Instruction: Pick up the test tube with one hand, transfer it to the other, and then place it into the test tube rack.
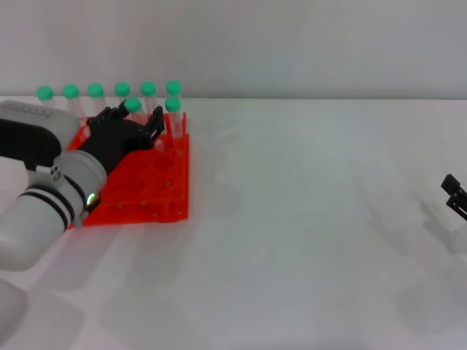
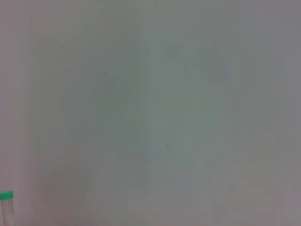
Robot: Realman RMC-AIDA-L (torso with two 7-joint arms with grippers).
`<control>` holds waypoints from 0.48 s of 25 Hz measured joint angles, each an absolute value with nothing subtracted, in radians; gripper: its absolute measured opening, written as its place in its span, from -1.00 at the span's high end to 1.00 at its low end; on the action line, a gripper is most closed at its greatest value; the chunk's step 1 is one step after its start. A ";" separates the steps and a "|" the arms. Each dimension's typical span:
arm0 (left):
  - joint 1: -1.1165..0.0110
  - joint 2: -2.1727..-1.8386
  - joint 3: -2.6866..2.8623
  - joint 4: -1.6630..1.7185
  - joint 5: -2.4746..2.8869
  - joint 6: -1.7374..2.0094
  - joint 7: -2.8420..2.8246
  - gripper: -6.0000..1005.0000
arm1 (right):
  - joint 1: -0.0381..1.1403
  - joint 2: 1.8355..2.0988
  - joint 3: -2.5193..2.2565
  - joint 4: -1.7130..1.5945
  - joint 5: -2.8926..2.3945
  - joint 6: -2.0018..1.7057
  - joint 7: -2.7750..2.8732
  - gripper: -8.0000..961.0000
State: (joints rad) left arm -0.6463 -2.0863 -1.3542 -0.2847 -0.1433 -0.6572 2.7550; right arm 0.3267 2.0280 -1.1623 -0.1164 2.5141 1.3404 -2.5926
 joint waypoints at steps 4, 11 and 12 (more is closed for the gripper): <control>-0.602 -2.087 -1.353 -0.301 -0.146 -0.694 2.755 -0.28 | 0.327 2.028 -1.163 -0.116 2.516 1.341 -2.593 -0.74; -0.463 -2.089 -1.351 -0.320 -0.145 -0.846 2.751 -0.60 | 0.327 2.028 -1.162 -0.116 2.516 1.341 -2.595 -0.74; -0.436 -2.089 -1.354 -0.321 -0.151 -0.887 2.752 -0.62 | 0.327 2.028 -1.161 -0.117 2.516 1.341 -2.596 -0.74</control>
State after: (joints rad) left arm -0.4358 -2.0894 -1.3536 -0.3206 -0.1510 -0.8870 2.7516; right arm 0.3272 2.0278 -1.1611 -0.1166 2.5159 1.3408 -2.5961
